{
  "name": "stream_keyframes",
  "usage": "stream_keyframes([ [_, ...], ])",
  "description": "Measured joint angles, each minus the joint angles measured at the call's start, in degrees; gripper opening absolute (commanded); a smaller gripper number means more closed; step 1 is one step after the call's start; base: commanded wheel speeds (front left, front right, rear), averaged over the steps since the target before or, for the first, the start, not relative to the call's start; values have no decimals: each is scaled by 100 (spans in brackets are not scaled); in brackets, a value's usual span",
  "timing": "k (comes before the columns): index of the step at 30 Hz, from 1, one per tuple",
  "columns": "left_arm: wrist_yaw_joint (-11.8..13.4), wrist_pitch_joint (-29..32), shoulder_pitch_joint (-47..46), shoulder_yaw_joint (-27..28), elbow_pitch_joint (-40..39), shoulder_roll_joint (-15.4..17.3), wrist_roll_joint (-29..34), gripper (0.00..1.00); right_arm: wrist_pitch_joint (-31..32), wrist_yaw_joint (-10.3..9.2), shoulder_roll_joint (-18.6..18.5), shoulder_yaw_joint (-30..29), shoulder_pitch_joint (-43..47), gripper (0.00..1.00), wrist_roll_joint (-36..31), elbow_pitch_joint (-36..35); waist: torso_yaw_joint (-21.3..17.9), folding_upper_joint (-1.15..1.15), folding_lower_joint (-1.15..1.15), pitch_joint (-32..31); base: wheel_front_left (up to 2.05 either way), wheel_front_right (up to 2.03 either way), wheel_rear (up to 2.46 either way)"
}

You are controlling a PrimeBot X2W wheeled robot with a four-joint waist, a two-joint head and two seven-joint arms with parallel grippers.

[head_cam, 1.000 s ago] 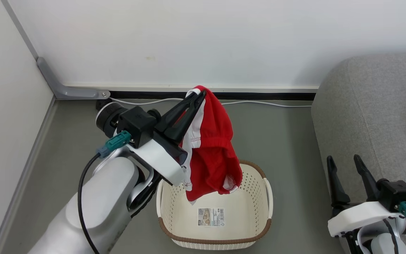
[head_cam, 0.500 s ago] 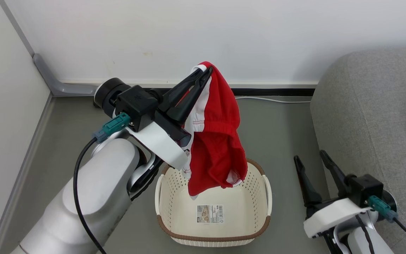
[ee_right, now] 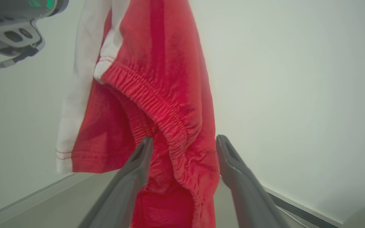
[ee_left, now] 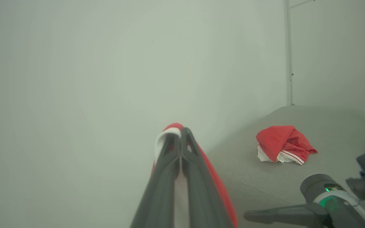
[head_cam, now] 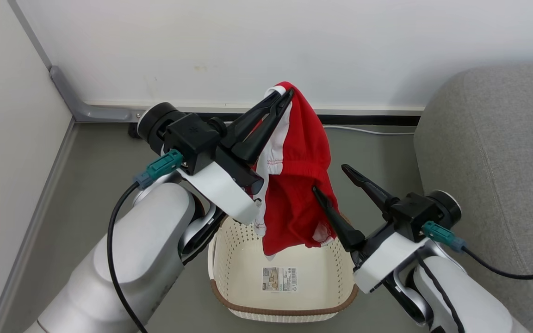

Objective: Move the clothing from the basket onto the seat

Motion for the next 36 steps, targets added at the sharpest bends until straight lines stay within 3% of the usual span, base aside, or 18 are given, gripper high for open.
stream_keyframes([
  [10,0,-16,-27,-98,-118,-130,0,0,0,1,51,580,-483,100,171,544,115,0,0,50,0,0,0],
  [21,0,-16,-123,-291,-183,-256,-36,0,0,1,487,702,-992,100,34,1440,256,0,0,78,0,0,0],
  [22,0,-16,-123,-308,-182,-266,-36,0,0,0,519,700,-1022,75,21,1526,270,0,0,79,0,0,0],
  [24,0,-16,-123,-331,-185,-285,-44,0,0,0,569,690,-1084,0,20,1628,291,0,0,83,0,0,0],
  [30,0,-16,-121,-290,-181,-282,-137,0,0,1,639,619,-1119,0,20,1627,281,0,0,102,0,0,0],
  [32,0,-16,-120,-253,-178,-277,-137,44,0,1,655,539,-1116,0,21,1557,249,0,0,113,0,0,0],
  [33,0,-16,-117,-220,-170,-248,-133,95,0,1,658,480,-1108,0,26,1493,202,0,0,124,0,0,0],
  [34,0,-20,-114,-207,-155,-240,-135,100,0,1,655,465,-1101,0,27,1451,175,0,0,130,0,0,0],
  [36,0,-22,-96,-192,-129,-234,-135,100,0,0,633,413,-1074,0,27,1371,118,0,0,137,0,0,0],
])
